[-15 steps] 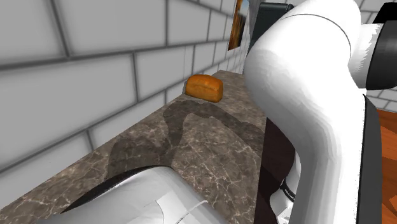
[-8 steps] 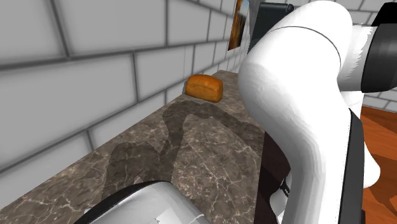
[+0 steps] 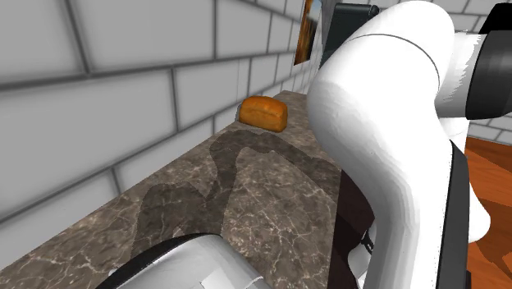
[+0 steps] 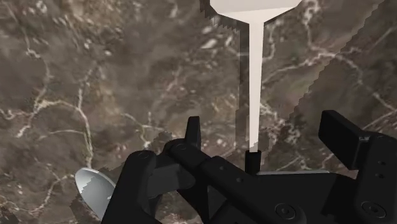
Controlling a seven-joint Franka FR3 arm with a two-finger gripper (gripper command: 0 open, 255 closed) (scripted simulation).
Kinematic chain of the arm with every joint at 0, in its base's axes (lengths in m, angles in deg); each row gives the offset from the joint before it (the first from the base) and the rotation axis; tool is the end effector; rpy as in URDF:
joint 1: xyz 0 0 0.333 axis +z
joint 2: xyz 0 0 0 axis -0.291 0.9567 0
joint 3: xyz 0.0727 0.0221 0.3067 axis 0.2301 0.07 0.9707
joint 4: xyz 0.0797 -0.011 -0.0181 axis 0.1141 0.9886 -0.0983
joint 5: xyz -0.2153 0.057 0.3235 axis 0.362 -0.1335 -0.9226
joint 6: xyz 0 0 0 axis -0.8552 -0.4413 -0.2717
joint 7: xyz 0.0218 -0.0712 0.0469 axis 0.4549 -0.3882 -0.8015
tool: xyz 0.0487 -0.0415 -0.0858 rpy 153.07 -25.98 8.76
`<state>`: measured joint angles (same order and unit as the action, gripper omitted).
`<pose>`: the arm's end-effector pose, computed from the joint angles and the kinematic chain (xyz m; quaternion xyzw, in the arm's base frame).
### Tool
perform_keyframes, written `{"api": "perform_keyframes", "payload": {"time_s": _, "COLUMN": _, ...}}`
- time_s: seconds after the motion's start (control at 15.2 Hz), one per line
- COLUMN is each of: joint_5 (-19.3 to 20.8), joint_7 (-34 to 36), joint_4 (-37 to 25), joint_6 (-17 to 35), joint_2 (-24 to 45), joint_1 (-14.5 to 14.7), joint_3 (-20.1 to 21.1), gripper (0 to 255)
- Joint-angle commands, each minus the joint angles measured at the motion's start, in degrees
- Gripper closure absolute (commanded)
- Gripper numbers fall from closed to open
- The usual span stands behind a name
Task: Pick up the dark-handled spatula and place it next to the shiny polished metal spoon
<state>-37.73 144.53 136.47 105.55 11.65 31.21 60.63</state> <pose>0.1127 0.6379 0.3505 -0.9859 -0.1640 -0.0326 0.0057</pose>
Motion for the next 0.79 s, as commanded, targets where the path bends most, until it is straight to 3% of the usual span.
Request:
{"api": "perform_keyframes", "payload": {"time_s": 0.0, "joint_5": 0.00, "joint_7": 0.00, "joint_4": 0.00, "joint_6": 0.00, "joint_2": 0.00, "joint_1": 0.00, "joint_3": 0.00, "gripper": 0}}
{"api": "perform_keyframes", "payload": {"time_s": 0.26, "joint_5": -2.83, "joint_7": -1.75, "joint_4": -2.81, "joint_6": -5.56, "joint_2": -3.44, "joint_1": -0.78, "joint_3": 1.57, "gripper": 0}}
{"api": "perform_keyframes", "payload": {"time_s": 0.73, "joint_5": -2.83, "joint_7": -1.75, "joint_4": -2.81, "joint_6": -5.56, "joint_2": -3.44, "joint_1": -0.77, "joint_3": 1.56, "gripper": 0}}
